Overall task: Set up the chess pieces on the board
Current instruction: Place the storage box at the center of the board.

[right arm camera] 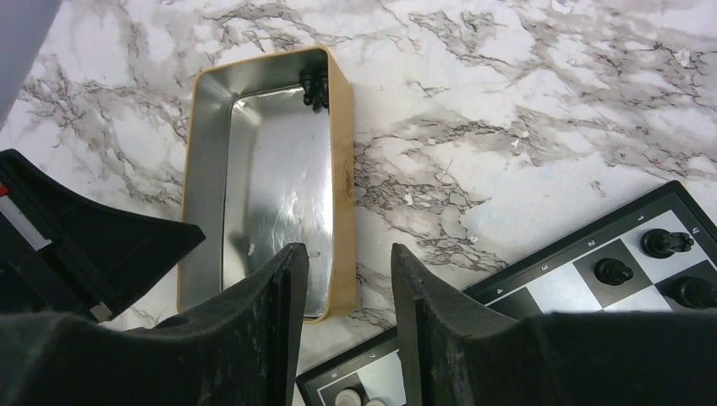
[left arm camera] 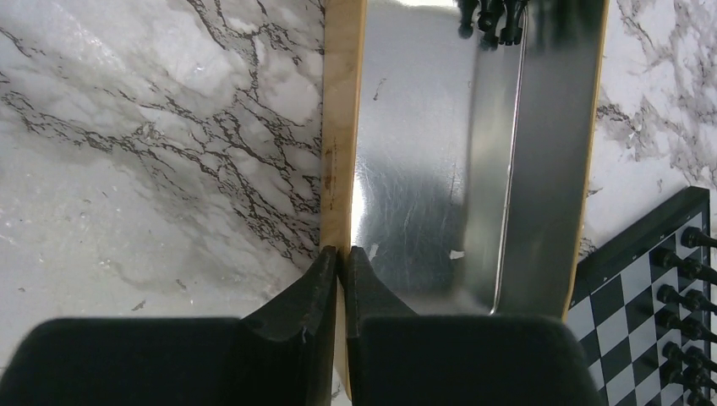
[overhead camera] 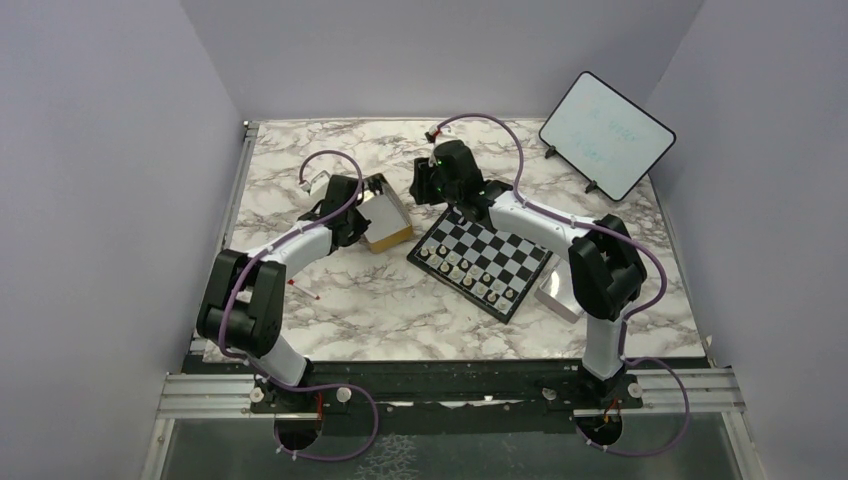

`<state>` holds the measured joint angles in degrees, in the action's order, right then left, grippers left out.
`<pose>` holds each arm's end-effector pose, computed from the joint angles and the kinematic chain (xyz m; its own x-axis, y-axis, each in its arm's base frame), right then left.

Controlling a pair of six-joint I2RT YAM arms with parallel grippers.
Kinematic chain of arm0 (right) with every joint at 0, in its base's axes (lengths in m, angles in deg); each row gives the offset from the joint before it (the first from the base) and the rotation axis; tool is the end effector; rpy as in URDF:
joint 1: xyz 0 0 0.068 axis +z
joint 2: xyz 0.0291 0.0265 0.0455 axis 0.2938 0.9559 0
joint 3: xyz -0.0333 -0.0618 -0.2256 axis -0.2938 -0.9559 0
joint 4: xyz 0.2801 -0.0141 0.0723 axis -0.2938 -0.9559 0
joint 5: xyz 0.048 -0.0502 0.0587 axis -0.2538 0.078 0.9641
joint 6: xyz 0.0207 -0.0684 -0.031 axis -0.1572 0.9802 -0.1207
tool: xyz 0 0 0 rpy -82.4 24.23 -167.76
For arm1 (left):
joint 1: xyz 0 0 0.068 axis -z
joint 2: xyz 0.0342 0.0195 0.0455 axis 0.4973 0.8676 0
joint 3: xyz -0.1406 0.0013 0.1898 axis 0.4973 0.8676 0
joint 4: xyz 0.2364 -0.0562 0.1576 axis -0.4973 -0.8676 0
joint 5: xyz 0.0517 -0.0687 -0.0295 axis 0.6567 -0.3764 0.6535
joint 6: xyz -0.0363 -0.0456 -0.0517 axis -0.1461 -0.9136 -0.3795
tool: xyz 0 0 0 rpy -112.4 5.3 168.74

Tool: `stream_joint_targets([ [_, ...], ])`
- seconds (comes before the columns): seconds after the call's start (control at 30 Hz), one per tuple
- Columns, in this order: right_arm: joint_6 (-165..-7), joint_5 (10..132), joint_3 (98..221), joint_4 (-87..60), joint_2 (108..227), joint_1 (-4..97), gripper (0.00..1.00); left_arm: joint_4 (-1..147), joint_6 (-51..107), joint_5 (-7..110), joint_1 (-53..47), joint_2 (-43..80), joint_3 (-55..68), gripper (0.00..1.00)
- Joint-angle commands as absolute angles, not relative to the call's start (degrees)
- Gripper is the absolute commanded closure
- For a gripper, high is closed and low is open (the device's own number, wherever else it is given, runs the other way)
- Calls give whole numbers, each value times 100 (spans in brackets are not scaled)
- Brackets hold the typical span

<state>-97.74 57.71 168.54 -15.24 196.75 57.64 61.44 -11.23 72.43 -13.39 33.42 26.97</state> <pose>0.3807 0.3176 0.1948 -0.5239 -0.0351 -0.8510 -0.4435 0.8642 0.2374 0.3562 -0.0900 0.1113 -0.5609 -0.6192 -0.5495 -0.4632 0.7848 -0.4116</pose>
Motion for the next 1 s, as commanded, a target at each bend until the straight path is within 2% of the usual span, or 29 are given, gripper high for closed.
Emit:
stream_joint_targets([
  [0.0, -9760, 5835, 16835, -1167, 19519, 5817, 54, 6120, -1521, 7522, -1303, 3437, 2636, 90],
  [0.07, -9765, 5864, 16812, -1112, 19523, 5813, 54, 6113, -1538, 7444, -1297, 3508, 2585, 87],
  [0.17, -9765, 5930, 16873, -1114, 19568, 5813, 54, 6103, -1494, 7318, -1286, 3530, 2485, 74],
  [0.37, -9913, 6063, 17157, -1045, 19831, 5855, 55, 6077, -1117, 7066, -1299, 3317, 2214, 58],
  [0.43, -9909, 6051, 17338, -1061, 19988, 5901, 55, 6076, -909, 6954, -1347, 3201, 2169, 44],
  [0.47, -9913, 6047, 17427, -1063, 20062, 5929, 55, 6112, -793, 6893, -1400, 3122, 2176, 33],
  [0.5, -9926, 6038, 17517, -1063, 20149, 5958, 56, 6197, -670, 6836, -1480, 3041, 2213, 6],
  [0.53, -9931, 6023, 17609, -1052, 20229, 5980, 56, 6294, -538, 6787, -1577, 2940, 2264, 2],
  [0.7, -9891, 5901, 18133, -972, 20762, 6113, 60, 6422, 124, 6772, -2208, 2581, 2292, 1],
  [0.97, -9564, 5688, 18947, -636, 21771, 6264, 63, 5949, 551, 5817, -3234, 2808, 2227, 1],
])
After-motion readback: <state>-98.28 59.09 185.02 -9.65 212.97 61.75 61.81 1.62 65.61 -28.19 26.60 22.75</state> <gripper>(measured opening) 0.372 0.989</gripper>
